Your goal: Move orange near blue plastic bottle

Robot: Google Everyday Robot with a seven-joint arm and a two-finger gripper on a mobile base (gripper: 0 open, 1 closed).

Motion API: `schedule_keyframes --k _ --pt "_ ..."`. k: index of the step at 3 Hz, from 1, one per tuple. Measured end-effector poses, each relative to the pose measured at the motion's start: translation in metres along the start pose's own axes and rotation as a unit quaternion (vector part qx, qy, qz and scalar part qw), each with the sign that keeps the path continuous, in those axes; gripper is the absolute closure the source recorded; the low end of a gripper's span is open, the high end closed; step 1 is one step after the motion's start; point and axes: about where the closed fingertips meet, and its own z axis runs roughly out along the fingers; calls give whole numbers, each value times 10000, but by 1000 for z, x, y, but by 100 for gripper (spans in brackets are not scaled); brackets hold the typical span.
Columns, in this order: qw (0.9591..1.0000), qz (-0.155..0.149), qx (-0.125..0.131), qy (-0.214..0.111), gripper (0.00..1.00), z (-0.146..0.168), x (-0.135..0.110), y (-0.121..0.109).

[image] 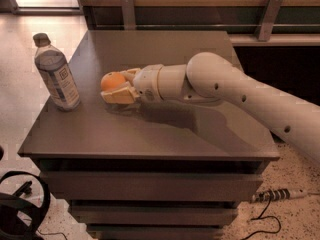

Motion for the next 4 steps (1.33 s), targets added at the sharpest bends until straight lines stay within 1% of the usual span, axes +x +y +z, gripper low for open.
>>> schedule_keyframes --k 1,2,3,4 --pt "9993 -22 -349 -132 100 19 4 19" --pt "9979 -92 -620 -174 100 35 6 34" --pt "9964 -185 -823 -128 100 48 7 44" --pt "9962 -188 -841 -130 81 49 6 46"
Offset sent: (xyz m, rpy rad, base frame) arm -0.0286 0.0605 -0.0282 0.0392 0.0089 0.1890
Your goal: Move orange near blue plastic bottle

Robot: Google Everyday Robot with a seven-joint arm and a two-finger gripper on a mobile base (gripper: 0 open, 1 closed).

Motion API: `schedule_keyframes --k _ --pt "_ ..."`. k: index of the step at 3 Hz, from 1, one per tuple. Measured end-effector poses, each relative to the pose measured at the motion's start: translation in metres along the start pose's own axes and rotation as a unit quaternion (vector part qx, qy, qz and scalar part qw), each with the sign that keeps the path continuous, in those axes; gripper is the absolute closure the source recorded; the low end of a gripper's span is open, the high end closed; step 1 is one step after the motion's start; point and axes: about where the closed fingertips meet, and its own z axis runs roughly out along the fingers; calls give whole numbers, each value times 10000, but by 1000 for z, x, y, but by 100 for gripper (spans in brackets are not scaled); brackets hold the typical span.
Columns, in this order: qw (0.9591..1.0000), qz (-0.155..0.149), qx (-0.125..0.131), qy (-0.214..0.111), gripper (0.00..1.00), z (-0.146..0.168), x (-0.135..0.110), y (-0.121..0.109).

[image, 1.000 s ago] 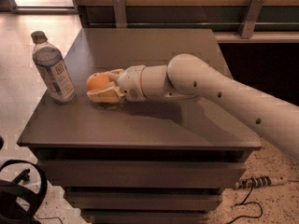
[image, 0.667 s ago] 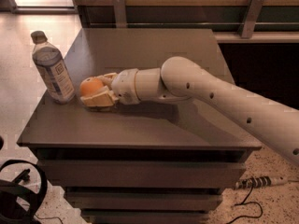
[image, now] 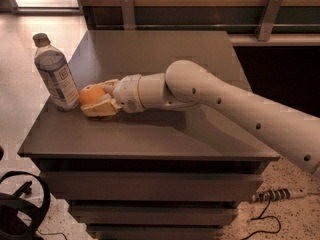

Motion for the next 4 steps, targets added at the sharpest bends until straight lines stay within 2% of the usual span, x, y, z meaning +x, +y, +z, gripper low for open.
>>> schedule_keyframes --k 3,4 --pt "10000 -15 -57 -3 12 5 -2 4" --pt "10000 -19 -73 -4 0 6 -2 6"
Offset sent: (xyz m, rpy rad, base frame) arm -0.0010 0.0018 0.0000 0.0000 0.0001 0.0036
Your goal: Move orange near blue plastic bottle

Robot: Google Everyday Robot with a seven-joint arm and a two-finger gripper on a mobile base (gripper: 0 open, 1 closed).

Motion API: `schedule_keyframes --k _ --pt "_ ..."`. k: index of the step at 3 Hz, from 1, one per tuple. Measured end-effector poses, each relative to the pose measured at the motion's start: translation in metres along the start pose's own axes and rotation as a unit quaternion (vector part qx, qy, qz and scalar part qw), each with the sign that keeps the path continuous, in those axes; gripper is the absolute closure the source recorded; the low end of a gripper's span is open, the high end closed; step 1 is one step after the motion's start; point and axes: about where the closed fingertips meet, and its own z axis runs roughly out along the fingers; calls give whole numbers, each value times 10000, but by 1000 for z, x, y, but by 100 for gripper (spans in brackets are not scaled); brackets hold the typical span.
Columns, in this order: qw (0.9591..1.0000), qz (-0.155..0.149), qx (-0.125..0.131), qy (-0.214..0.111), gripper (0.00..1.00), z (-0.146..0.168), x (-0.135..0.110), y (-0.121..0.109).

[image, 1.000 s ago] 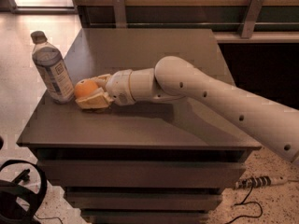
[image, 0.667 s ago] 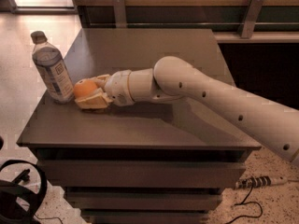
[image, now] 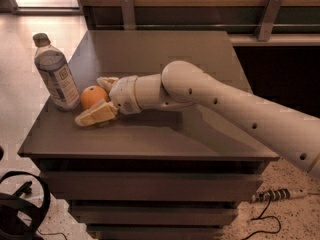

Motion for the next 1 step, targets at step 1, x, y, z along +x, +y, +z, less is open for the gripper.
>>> schedule_keyframes --k 1 --pt "10000 0 -1 0 0 0 0 0"
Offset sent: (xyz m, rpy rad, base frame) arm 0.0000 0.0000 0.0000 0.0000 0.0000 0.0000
